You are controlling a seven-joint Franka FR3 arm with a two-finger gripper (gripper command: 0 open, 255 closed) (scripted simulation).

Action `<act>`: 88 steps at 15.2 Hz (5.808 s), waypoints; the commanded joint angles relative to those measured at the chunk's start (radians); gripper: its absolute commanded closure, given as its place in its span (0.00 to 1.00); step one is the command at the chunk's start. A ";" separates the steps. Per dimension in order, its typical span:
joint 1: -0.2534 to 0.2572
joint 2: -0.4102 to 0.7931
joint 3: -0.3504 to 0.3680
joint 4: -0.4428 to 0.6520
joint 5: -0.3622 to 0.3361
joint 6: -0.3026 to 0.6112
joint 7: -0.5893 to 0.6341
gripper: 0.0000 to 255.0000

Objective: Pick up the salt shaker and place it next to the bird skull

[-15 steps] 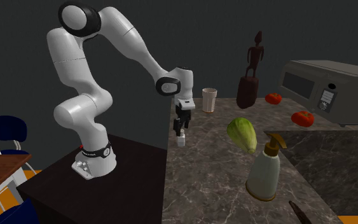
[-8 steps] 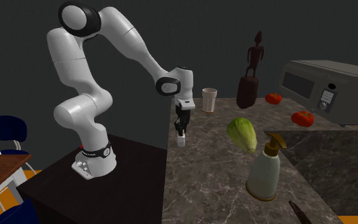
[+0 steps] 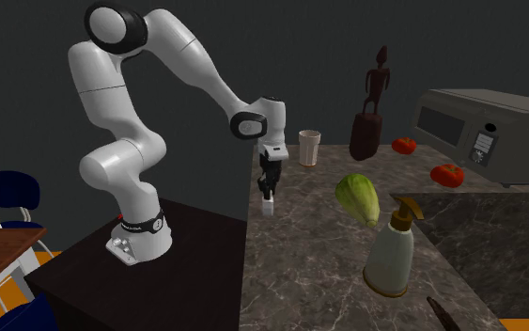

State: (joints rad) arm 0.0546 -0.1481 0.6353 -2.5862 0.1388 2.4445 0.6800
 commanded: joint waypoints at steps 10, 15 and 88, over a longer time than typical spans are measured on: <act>0.026 -0.136 -0.040 0.054 0.068 -0.178 -0.056 1.00; 0.033 -0.183 -0.059 0.089 0.081 -0.257 -0.069 1.00; -0.273 0.682 -0.435 1.025 -0.266 -0.376 -0.560 1.00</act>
State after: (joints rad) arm -0.2175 0.5315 0.2011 -1.5509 -0.1268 2.0557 0.1211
